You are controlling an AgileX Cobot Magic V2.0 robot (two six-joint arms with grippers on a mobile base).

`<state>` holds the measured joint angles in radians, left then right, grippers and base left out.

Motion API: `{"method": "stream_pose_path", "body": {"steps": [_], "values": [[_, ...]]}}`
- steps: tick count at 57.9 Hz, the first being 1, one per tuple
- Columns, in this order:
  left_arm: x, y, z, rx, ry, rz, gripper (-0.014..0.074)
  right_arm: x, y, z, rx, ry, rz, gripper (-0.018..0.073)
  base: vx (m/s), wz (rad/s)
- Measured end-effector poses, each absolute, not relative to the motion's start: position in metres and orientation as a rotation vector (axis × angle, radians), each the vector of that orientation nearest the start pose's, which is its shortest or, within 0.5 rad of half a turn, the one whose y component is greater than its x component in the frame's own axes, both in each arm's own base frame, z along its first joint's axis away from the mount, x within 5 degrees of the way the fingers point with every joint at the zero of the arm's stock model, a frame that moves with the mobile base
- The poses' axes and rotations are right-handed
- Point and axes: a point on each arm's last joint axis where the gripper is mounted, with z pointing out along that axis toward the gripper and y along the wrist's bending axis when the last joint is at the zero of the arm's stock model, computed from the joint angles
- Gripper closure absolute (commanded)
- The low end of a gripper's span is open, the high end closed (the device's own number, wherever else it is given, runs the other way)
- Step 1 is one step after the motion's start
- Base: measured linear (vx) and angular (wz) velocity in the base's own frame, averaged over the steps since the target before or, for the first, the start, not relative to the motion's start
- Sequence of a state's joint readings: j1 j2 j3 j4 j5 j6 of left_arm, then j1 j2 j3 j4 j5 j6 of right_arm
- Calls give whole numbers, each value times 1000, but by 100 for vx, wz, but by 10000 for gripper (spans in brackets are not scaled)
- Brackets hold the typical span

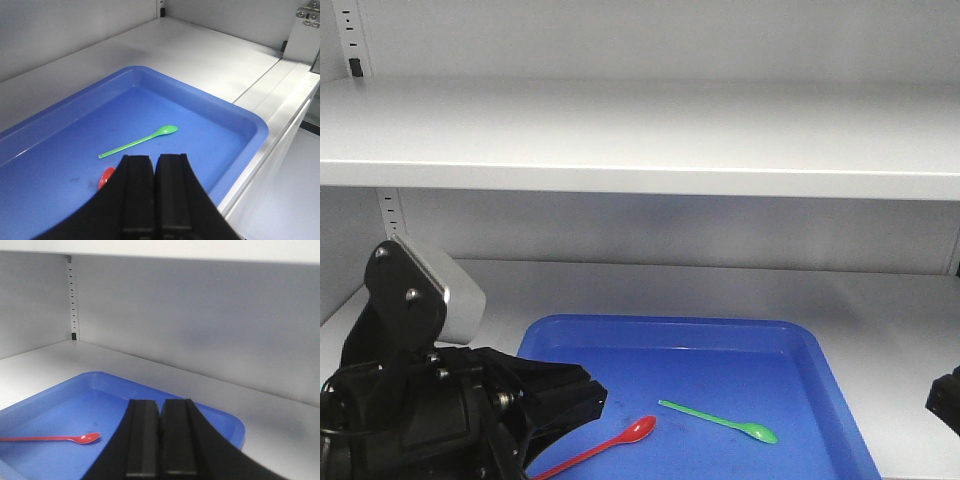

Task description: Sort red and green spoons into left cabinet

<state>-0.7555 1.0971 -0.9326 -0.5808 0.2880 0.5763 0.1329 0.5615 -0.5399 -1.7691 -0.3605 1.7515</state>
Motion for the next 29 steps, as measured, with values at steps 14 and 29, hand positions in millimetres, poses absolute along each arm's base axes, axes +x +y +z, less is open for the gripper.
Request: {"method": "stream_pose_path", "body": {"steps": [14, 29], "values": [[164, -175, 368, 831, 1744, -648, 596, 111, 46, 344, -404, 1538, 358, 565, 0, 0], [168, -164, 382, 857, 1584, -481, 596, 111, 46, 343, -402, 1539, 356, 565, 0, 1]]}}
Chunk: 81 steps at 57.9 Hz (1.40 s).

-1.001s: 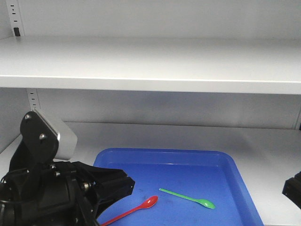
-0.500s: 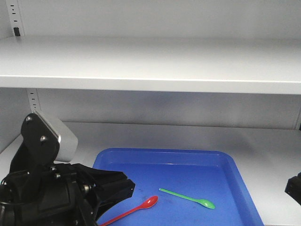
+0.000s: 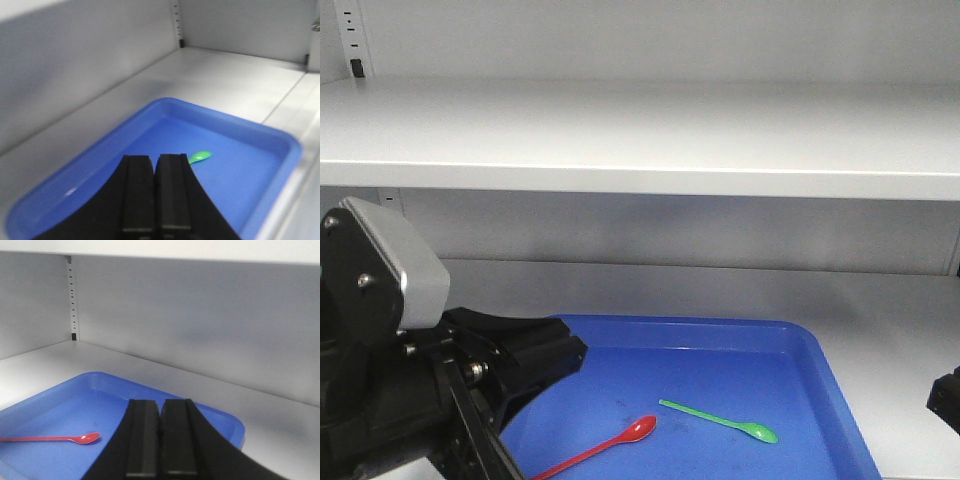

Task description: Sort red and green spoons into left cabinet

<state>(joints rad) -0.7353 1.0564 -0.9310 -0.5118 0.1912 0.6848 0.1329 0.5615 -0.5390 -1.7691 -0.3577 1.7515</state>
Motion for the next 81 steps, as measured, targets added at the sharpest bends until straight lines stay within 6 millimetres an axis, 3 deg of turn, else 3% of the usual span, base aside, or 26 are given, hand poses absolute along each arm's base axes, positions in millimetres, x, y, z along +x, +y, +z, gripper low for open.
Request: {"method": "stream_pose_path", "body": {"steps": [18, 34, 41, 48, 60, 81], "values": [[181, -121, 392, 703, 1576, -327, 596, 111, 46, 344, -401, 1539, 356, 565, 0, 2], [194, -85, 386, 527, 1583, -178, 596, 111, 46, 344, -401, 1539, 356, 565, 0, 0], [187, -67, 380, 453, 1584, -122, 596, 111, 46, 344, -401, 1539, 356, 565, 0, 0], [168, -49, 372, 371, 1557, -84, 596, 111, 46, 344, -401, 1539, 356, 565, 0, 0], [126, -31, 324, 310, 1582, -73, 596, 111, 46, 344, -401, 1539, 356, 565, 0, 0], [63, -19, 232, 275, 1559, -154, 596, 111, 46, 344, -401, 1539, 356, 565, 0, 0]]}}
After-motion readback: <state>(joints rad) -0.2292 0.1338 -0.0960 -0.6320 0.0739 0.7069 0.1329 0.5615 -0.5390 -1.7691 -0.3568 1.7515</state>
